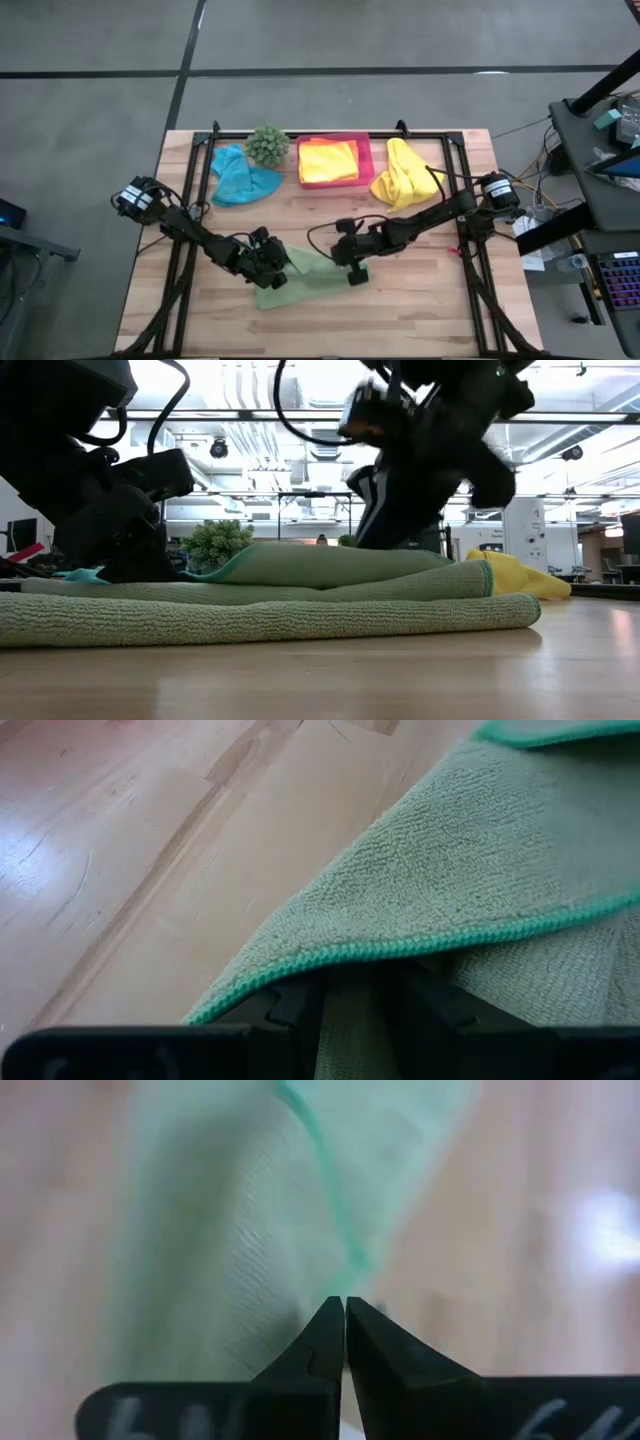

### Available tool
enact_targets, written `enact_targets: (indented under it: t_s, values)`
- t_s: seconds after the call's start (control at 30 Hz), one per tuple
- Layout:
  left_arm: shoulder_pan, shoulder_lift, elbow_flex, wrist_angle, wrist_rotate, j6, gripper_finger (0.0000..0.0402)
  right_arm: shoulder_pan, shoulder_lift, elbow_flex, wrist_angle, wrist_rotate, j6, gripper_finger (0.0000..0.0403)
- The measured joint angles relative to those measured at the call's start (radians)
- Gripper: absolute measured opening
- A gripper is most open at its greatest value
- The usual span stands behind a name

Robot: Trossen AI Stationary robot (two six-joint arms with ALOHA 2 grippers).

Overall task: Fold microfiber towels
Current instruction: Fold the green microfiber towel

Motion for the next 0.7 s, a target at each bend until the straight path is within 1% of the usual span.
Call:
enact_targets:
  t_s: [0.1, 0.17, 0.23, 0.37, 0.47, 0.7]
  values:
    - [0.0, 0.0, 0.0, 0.0, 0.0, 0.0, 0.0086, -0.008, -0.001, 0.0, -0.073, 0.186, 0.006, 0.0008]
    - [0.0, 0.0, 0.0, 0.0, 0.0, 0.0, 0.0086, -0.017, -0.001, 0.0, -0.118, 0.275, 0.032, 0.0008]
    - [0.0, 0.0, 0.0, 0.0, 0.0, 0.0, 0.0086, -0.03, -0.001, -0.001, -0.14, 0.283, 0.068, 0.0008]
    - [0.0, 0.0, 0.0, 0.0, -0.001, 0.0, 0.0086, -0.04, -0.001, -0.001, -0.139, 0.252, 0.118, 0.0009]
    - [0.0, 0.0, 0.0, -0.001, -0.001, 0.0, 0.0086, -0.04, -0.001, -0.001, -0.138, 0.23, 0.117, 0.0009]
    - [0.0, 0.0, 0.0, -0.001, -0.001, 0.0, 0.0086, -0.061, -0.001, -0.001, -0.151, 0.238, 0.121, 0.0009]
